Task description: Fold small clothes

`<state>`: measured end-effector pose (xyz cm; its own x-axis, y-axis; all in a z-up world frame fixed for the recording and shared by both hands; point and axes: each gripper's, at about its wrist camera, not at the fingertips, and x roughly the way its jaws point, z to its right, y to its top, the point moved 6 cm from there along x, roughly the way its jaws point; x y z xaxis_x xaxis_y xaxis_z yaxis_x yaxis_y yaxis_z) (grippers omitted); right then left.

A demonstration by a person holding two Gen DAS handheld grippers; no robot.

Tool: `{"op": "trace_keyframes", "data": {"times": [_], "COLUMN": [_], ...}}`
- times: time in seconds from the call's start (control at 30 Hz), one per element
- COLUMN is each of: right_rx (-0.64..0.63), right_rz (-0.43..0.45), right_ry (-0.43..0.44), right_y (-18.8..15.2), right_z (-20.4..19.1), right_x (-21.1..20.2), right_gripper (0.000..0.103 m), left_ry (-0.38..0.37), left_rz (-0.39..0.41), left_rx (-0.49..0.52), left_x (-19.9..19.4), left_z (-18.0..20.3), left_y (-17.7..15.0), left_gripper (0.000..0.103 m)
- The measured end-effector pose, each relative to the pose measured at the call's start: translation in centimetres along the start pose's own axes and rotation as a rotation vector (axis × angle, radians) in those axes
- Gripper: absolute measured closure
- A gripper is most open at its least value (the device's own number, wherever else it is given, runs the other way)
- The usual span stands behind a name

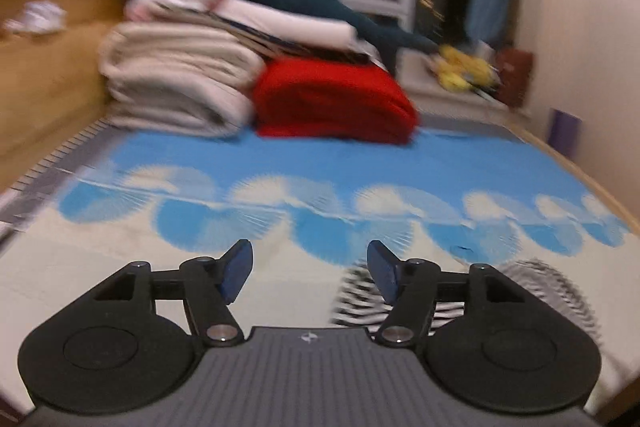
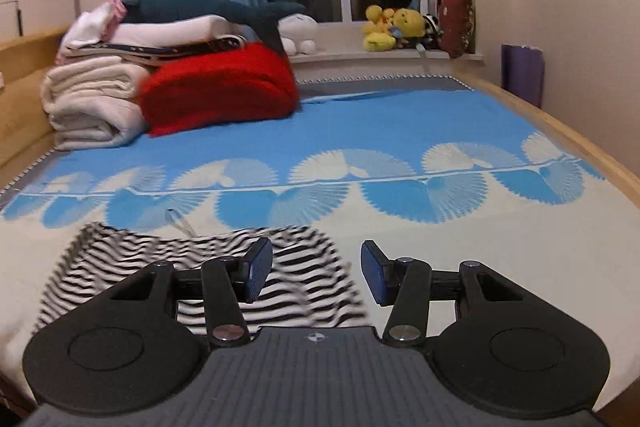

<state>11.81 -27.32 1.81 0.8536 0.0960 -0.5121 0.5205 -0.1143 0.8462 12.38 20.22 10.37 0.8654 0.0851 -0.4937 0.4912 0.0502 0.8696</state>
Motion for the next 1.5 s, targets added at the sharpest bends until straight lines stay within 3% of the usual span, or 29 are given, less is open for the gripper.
{"op": "trace_keyframes", "data": {"times": [0.07, 0.17, 0.23, 0.33, 0.5, 0.57, 0.67, 0.8, 1.13, 1.27, 1.33, 1.4, 1.5], "right_rx": [-0.017, -0.079, -0.127, -0.196, -0.266, -0.286, -0.276, -0.333, -0.393, -0.445, -0.497, -0.557, -0.669], "right_rz": [0.004, -0.011, -0.026, -0.05, -0.103, -0.121, -0.142, -0.161, -0.232, -0.301, -0.337, -0.381, -0.426], "right_ry": [-0.004, 0.002, 0.022, 0.034, 0.027, 0.016, 0.062, 0.131, 0.34, 0.432, 0.476, 0.494, 0.444], "right_y": [-0.9, -2.5, -3.0, -3.8, -4.9, -5.1, -5.3, -5.8, -9.0, -11.4, -12.9, -14.6, -16.6], "right_z": [-1.6, -4.0, -5.9, -8.6, -11.9, -13.1, -15.2, -19.9, -33.5, -37.9, -40.1, -42.0, -43.5], "right_x": [-0.7, -0.3, 0.1, 1.1, 3.2, 4.2, 5.2, 6.0, 7.8, 8.6, 9.0, 9.5, 10.6], "right_gripper": [0.052, 0.053, 0.054, 0.054, 0.056, 0.067, 0.102, 0.101, 0.101, 0.099, 0.093, 0.067, 0.059], "left_ry": [0.059, 0.056, 0.106, 0.123, 0.113, 0.121, 0.133, 0.149, 0.154, 0.158, 0.157, 0.158, 0.155], "left_rz": [-0.042, -0.062, -0.176, -0.164, -0.198, -0.214, -0.272, -0.276, -0.246, -0.239, -0.244, -0.247, -0.249], "left_rx": [-0.048, -0.133, -0.108, -0.075, -0.176, -0.232, -0.344, -0.412, -0.435, -0.429, -0.433, -0.434, -0.434], "left_x": [0.5, 1.9, 4.2, 5.4, 6.4, 7.0, 7.9, 7.9, 7.1, 6.9, 7.0, 7.1, 7.0], "left_z": [-1.2, -2.3, -2.5, -2.8, -5.0, -6.2, -8.5, -10.2, -12.1, -12.7, -13.0, -13.4, -13.8], "left_y": [-1.0, -3.3, -4.4, -4.0, -4.1, -4.4, -5.5, -5.8, -5.7, -5.7, -5.8, -5.9, -6.1], "left_gripper": [0.034, 0.034, 0.037, 0.036, 0.036, 0.036, 0.036, 0.036, 0.036, 0.036, 0.036, 0.036, 0.036]}}
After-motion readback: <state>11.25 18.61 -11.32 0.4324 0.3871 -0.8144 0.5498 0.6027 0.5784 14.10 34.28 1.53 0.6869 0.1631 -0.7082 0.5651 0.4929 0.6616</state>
